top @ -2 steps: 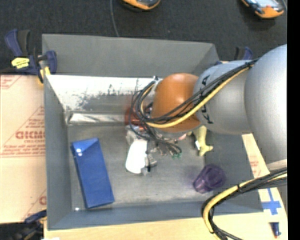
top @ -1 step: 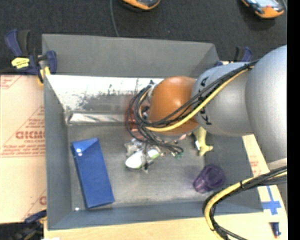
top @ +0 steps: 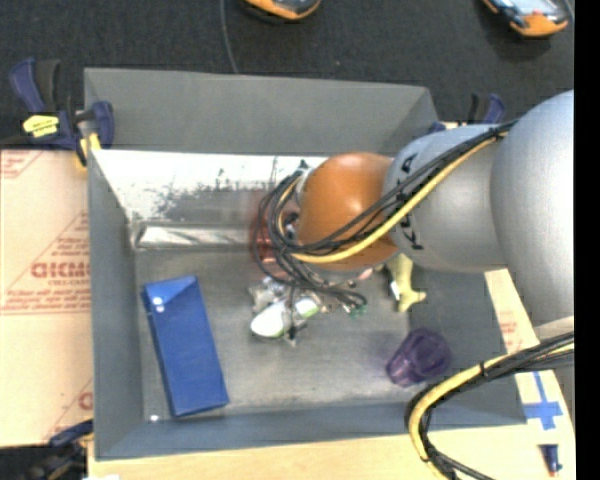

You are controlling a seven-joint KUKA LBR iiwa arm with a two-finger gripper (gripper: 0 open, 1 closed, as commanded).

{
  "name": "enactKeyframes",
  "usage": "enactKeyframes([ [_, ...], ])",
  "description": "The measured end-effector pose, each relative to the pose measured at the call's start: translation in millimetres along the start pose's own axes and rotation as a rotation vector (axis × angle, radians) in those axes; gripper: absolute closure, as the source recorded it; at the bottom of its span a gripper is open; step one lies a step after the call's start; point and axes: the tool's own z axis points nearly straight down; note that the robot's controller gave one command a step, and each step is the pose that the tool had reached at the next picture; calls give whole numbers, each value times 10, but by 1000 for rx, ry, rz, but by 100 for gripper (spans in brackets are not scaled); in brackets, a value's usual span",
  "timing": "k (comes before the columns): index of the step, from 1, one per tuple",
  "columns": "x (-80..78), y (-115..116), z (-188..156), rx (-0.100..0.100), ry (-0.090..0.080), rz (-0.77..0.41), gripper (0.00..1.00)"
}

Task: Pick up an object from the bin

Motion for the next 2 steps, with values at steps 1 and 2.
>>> enactKeyframes([
  [1,223,53,-626,-2,4,-35,100],
  [2,293,7,-1240,-4,6,-50,100],
])
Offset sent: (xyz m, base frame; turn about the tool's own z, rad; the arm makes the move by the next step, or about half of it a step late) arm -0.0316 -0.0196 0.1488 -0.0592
